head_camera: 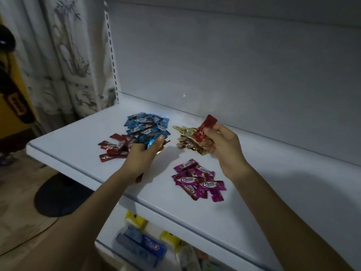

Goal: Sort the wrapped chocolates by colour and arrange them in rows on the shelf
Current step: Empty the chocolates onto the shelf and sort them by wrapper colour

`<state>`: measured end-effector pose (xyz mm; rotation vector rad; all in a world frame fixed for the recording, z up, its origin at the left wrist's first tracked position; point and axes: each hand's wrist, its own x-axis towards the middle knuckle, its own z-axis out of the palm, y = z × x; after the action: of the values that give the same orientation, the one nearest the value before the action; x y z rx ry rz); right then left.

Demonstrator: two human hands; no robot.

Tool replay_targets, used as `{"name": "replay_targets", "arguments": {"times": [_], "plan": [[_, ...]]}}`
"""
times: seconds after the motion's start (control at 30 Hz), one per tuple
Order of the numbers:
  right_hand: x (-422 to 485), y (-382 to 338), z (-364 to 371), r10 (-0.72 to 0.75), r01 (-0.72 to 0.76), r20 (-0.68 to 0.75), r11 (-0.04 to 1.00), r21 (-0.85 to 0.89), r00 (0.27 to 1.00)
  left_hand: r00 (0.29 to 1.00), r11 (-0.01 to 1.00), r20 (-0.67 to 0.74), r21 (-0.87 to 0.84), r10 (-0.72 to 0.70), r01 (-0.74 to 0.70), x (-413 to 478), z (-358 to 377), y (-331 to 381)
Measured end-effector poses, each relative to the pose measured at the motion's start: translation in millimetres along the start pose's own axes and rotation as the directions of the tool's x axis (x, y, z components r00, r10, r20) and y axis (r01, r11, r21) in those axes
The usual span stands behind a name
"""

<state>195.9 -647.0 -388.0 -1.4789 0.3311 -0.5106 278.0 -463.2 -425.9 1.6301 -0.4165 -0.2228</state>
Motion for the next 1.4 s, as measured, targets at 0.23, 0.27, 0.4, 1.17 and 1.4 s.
{"name": "replay_targets", "arguments": {"times": [0.23,0.27,0.4,1.17,1.4], "plan": [[16.2,14.4,57.9,-0.076,0.120,0.131,0.922,-0.368,0.988,0.993,0.993,-0.116,-0.120,-0.013,-0.001,-3.6,-13.6,-15.9],[20.5,15.0,67.5,-0.107,0.156,0.141,0.901,-0.405,0.984,0.994,0.992,-0.109,-0.123,0.003,-0.017,-3.9,-14.1,-16.9],[49.8,14.5,105.2,-0.235,0.338,0.245,0.698,-0.631,0.941,0.995,0.993,-0.085,-0.102,0.048,-0.056,-2.4,-16.2,-20.2],[13.8,16.1,100.5,0.200,-0.044,0.412,0.933,-0.357,0.889,0.970,0.940,-0.242,-0.327,0.018,-0.099,4.7,-20.2,-19.7],[9.9,20.8,87.4,0.167,-0.079,0.301,0.955,-0.285,0.939,0.970,0.977,-0.161,-0.081,0.180,-0.195,11.0,-17.4,-32.2]]}}
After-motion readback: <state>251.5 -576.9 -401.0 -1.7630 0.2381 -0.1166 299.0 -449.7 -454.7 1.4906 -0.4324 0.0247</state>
